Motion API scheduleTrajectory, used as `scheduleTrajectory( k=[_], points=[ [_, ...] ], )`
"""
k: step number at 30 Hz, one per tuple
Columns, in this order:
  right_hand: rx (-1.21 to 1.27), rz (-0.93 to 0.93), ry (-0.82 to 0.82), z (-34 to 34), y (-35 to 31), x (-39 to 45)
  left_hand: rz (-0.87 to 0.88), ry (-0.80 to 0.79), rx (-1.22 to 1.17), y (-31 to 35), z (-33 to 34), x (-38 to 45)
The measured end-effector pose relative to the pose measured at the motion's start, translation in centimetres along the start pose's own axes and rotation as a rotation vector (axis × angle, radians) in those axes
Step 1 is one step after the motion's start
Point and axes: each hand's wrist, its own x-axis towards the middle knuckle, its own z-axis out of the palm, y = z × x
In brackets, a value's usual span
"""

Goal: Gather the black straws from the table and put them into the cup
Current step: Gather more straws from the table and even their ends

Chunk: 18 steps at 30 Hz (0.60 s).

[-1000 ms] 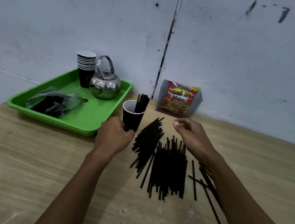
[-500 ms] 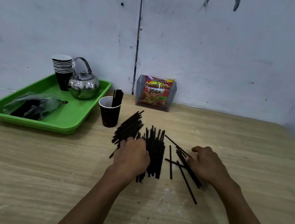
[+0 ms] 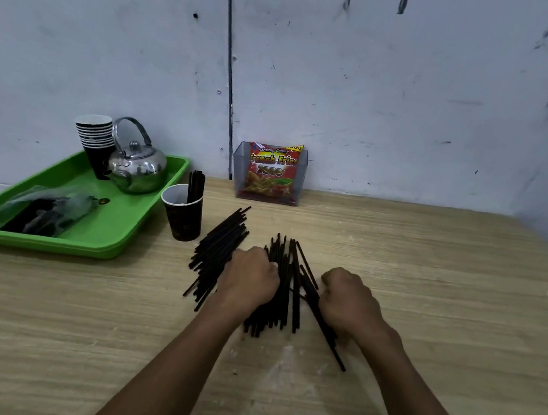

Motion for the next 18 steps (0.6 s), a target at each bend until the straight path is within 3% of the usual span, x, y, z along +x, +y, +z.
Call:
scheduleTrajectory(
  k=[5, 13, 18],
  points=[
    [0.100, -0.061, -0.079, 0.3, 0.9, 0.9, -0.049, -0.063, 0.003, 2.2, 1.0, 2.0],
    [0.847, 0.043, -0.021, -0.5, 5.6, 1.1, -0.068, -0.114, 0.254, 4.1, 2.0, 3.8],
    [0.888, 0.003, -0.002, -0.3, 6.1, 1.5, -0.115, -0.112, 0.201, 4.3, 1.7, 4.4]
  ],
)
